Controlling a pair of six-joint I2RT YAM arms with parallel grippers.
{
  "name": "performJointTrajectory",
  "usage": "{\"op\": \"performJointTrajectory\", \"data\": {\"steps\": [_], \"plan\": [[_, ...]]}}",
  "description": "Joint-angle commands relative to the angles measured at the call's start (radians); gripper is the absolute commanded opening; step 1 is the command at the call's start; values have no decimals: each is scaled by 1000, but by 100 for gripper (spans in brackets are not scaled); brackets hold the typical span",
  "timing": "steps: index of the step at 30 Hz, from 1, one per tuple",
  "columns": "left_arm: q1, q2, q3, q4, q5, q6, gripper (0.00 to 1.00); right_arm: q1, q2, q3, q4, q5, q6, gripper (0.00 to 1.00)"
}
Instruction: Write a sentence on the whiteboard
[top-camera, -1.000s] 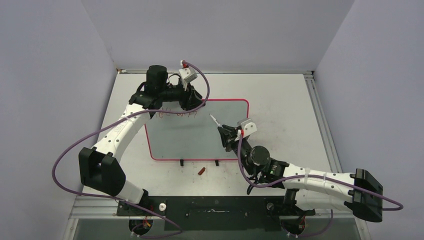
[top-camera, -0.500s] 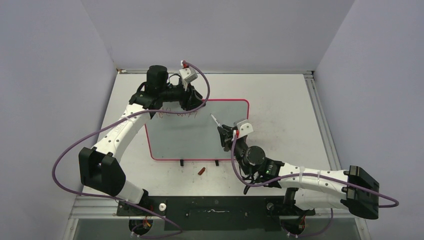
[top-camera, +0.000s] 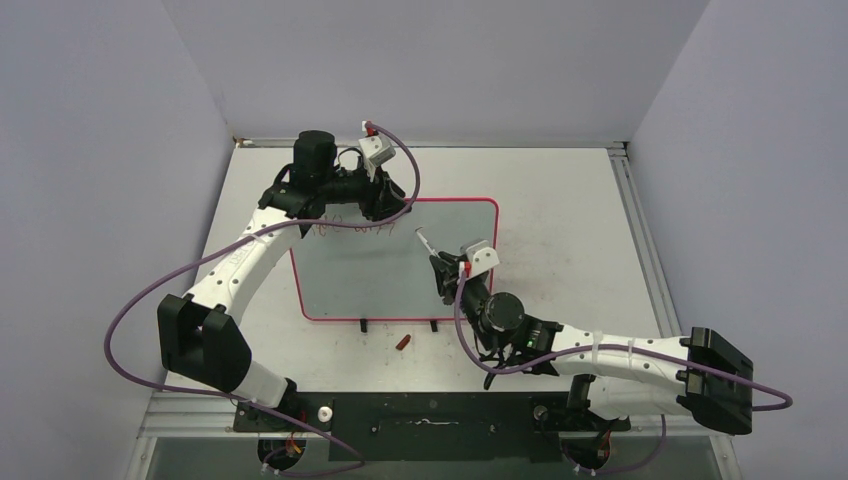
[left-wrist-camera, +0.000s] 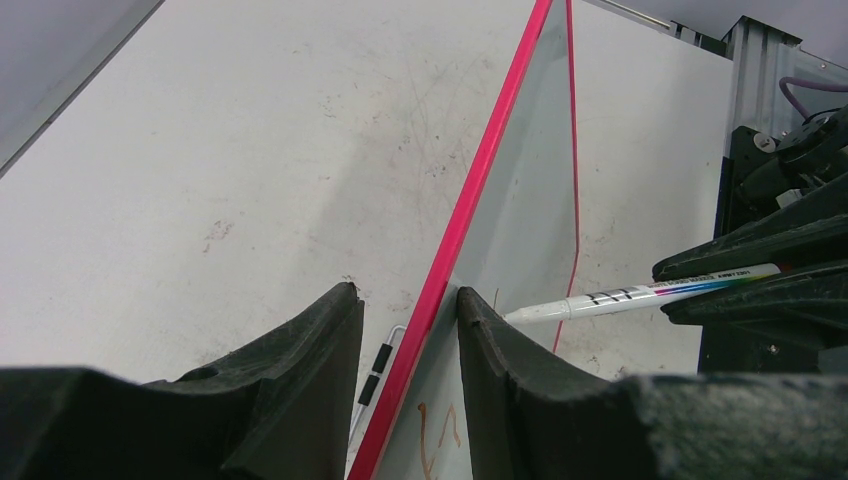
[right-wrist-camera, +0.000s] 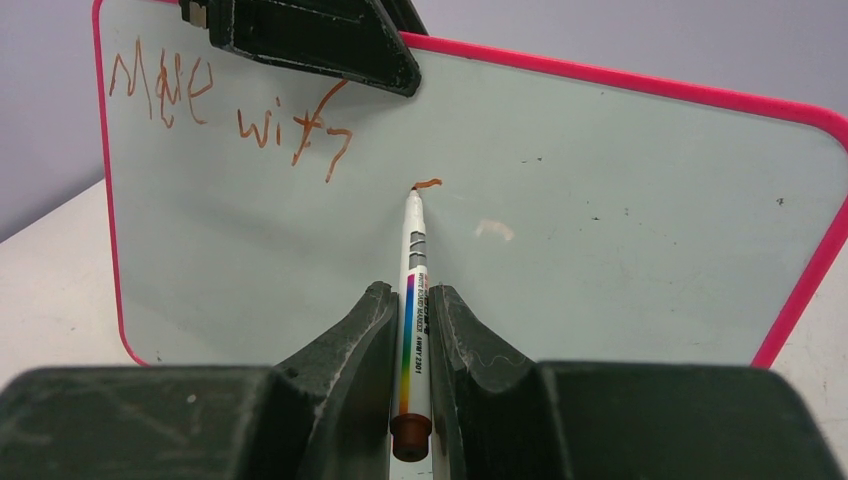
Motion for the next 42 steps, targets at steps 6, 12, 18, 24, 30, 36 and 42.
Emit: {"op": "performJointTrajectory", "data": {"steps": [6, 12, 18, 24, 30, 36, 42], "plan": [[-24, 0, -24, -87, 41, -32, 0, 22, -6, 12, -35, 41, 24, 5], [-24, 1, -23, -90, 38, -29, 0, 29, -18, 6, -38, 85, 21, 5], [-24, 2, -22, -94, 31, -25, 0, 33, -37, 1, -35, 100, 11, 5], [-24, 2, -21, -97, 29, -24, 0, 50, -71, -7, -4, 87, -24, 5], [-26, 2, -21, -97, 29, -24, 0, 51, -32, 18, 1, 118, -45, 5], [-26, 4, -21, -99, 31, -23, 0, 51, -15, 28, 0, 145, -49, 5], [-26, 4, -21, -98, 31, -22, 0, 49, -1, 34, 3, 133, -49, 5]]}}
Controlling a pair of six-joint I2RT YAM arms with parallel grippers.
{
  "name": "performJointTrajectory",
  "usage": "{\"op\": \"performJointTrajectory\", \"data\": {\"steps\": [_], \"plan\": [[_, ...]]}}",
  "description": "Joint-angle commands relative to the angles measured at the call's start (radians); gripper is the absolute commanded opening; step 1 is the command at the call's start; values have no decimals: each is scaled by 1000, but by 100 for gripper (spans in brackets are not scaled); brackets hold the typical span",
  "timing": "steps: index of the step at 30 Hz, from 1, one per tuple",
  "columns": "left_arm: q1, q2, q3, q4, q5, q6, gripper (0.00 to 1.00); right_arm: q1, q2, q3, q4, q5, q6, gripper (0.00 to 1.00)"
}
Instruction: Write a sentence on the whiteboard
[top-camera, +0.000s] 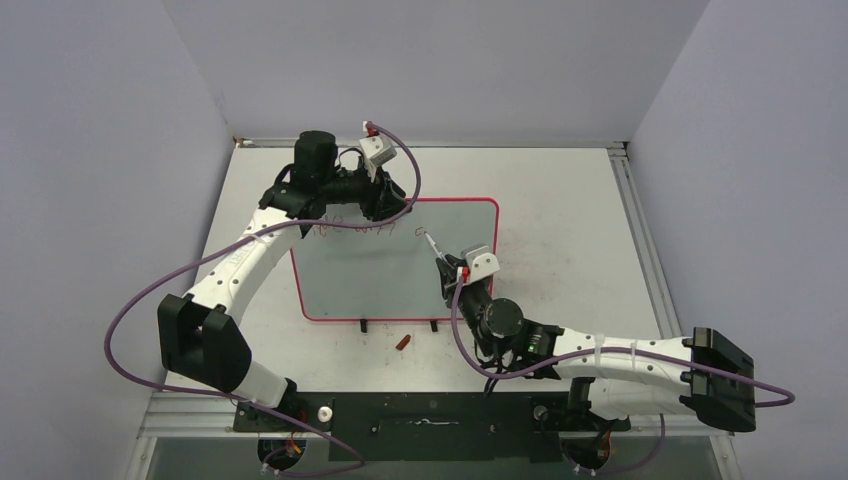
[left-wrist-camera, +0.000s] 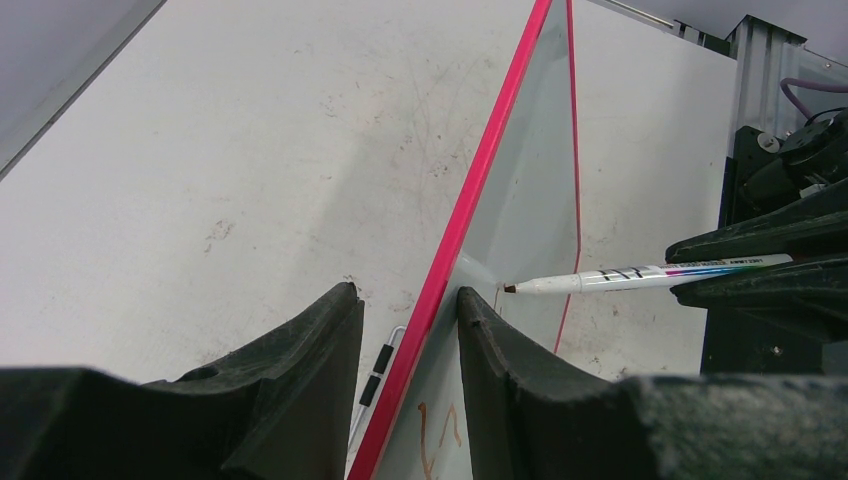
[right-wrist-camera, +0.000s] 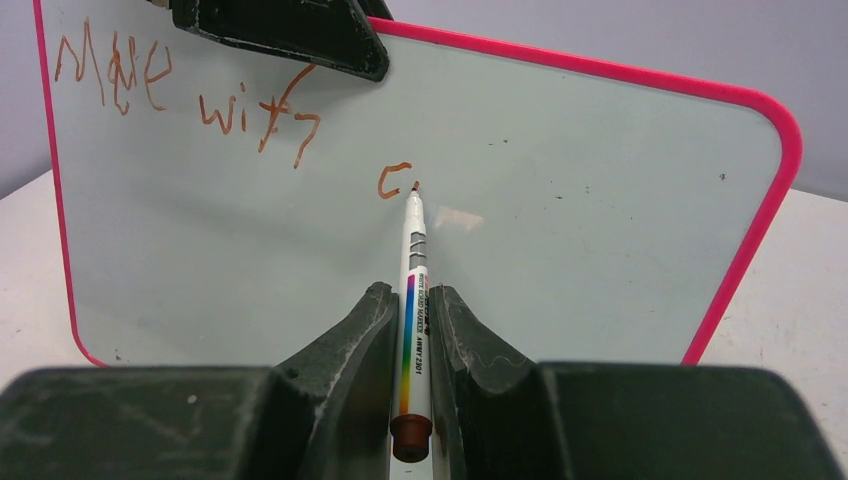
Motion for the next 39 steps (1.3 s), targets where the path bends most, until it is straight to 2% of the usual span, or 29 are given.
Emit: {"op": "performJointTrajectory", "data": {"steps": [1, 9, 20, 39], "plan": [[-22, 4, -21, -99, 40, -24, 0, 0, 19, 39, 36, 9, -7, 5], [-22, 0, -20, -100, 38, -25, 0, 2, 19, 33, -19, 0, 6, 5], [-22, -2, -21, -103, 34, -21, 0, 3, -20, 19, -70, 60, 26, 5], [-25, 5, -21, -103, 36, -21, 0, 3, 20, 51, 51, 45, -68, 5]]}}
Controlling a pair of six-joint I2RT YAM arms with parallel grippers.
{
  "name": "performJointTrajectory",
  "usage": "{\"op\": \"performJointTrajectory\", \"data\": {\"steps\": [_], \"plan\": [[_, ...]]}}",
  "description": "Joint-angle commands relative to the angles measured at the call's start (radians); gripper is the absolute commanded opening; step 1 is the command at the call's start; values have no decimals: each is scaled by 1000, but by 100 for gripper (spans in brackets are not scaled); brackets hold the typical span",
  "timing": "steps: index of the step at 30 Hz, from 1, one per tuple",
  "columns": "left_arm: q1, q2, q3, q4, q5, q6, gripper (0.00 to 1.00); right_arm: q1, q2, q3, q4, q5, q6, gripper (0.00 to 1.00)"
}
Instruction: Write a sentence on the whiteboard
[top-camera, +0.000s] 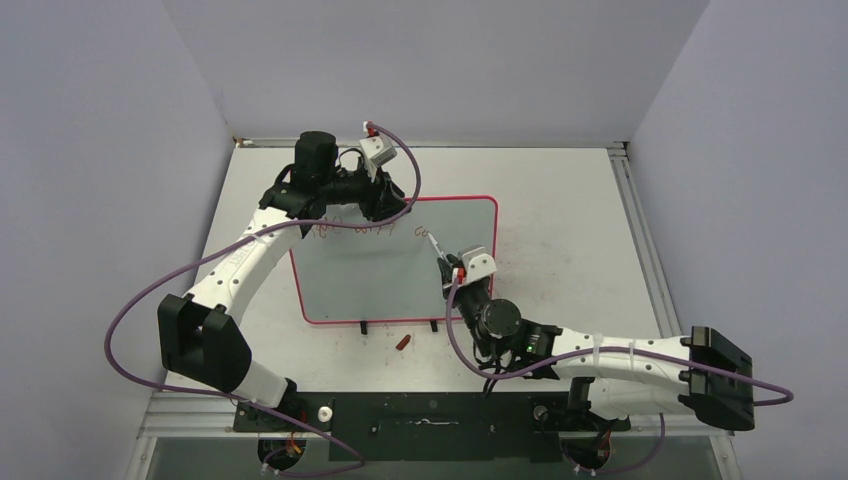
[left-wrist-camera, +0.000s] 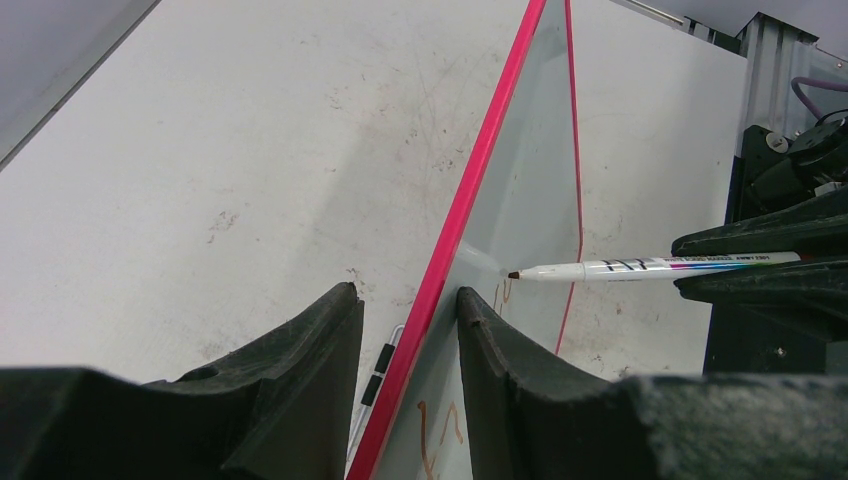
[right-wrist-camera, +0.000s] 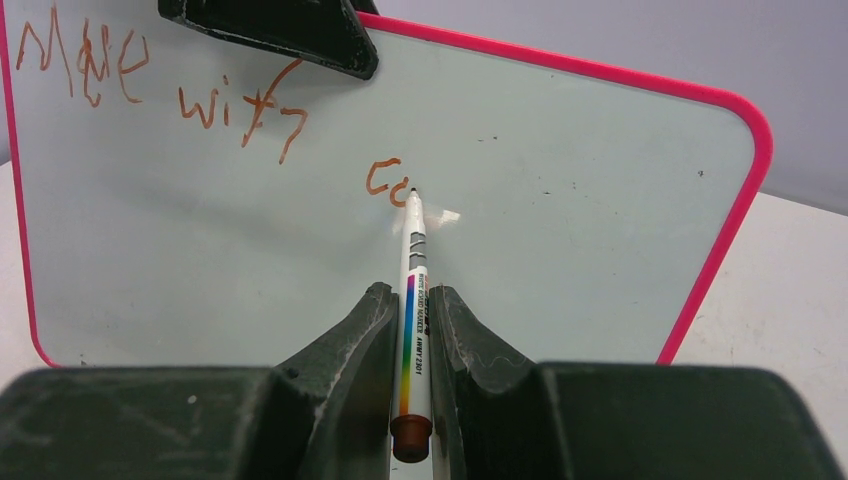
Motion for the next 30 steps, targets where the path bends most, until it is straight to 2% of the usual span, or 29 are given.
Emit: {"op": "performJointTrajectory", "data": {"steps": [1, 16, 30], "plan": [[-24, 6, -20, -93, 56, -21, 0, -3, 14, 45, 67, 16, -35, 5], [-24, 7, -22, -94, 52, -18, 0, -3, 24, 49, 57, 0, -21, 5], [-22, 0, -24, -104, 39, 1, 0, -4, -99, 39, -34, -39, 10, 5]]}}
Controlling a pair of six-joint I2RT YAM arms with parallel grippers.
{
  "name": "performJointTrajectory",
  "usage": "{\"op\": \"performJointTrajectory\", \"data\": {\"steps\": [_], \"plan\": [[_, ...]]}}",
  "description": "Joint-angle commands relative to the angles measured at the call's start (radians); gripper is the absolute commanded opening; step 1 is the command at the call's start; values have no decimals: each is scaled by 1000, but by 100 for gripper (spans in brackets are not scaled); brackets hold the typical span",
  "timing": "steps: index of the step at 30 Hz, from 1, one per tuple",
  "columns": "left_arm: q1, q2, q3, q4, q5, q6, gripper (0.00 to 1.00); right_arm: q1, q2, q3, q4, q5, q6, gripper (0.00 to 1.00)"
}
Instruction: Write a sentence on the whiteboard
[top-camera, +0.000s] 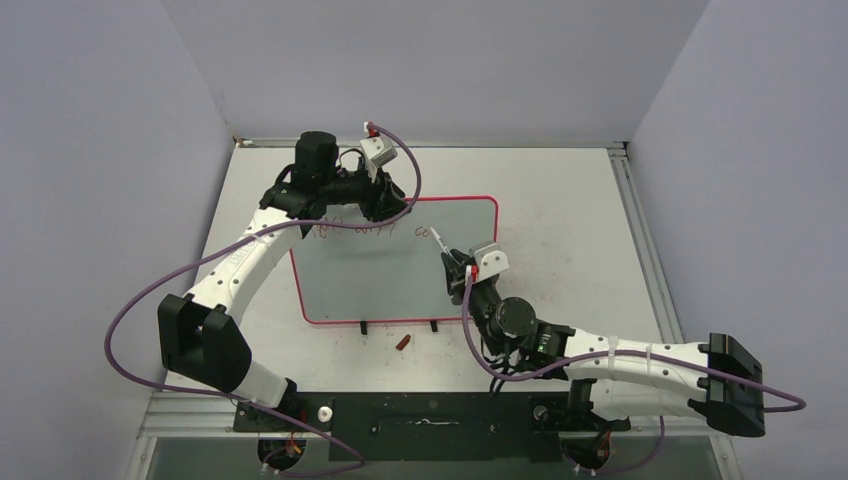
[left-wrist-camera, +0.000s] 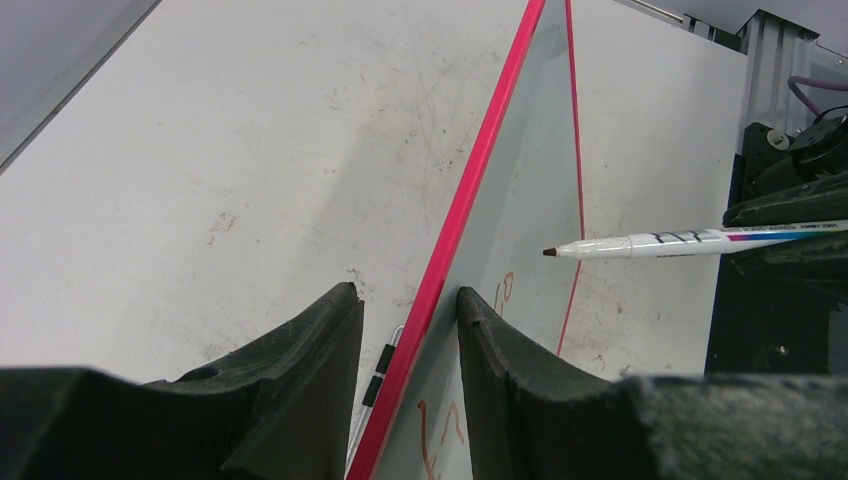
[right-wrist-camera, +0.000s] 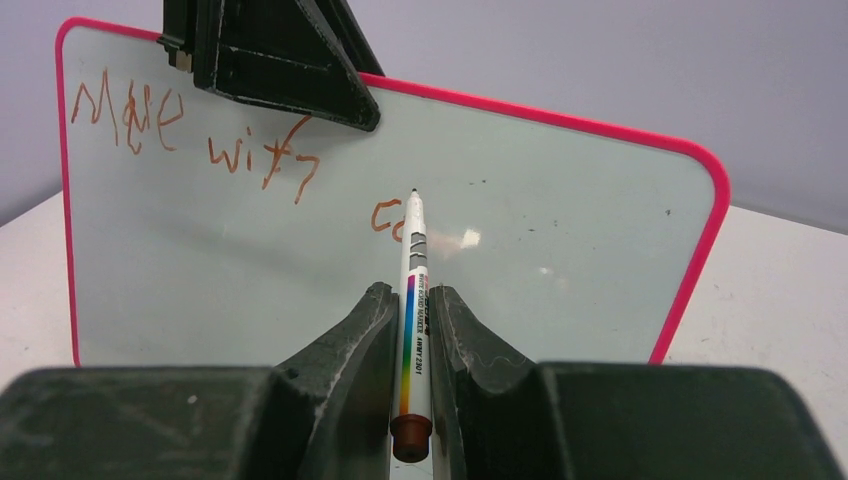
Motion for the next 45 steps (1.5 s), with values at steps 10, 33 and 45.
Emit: {"op": "performJointTrajectory", "data": {"steps": [10, 33, 45], "plan": [[-21, 2, -25, -106, 33, -4, 0, -29, -24, 26, -30, -36, 28, 5], [-21, 5, -24, -107, 31, -3, 0, -33, 9, 17, -99, 43, 76, 5], [-21, 3, -24, -108, 31, -3, 0, -20, 11, 1, -110, 38, 112, 5]]}}
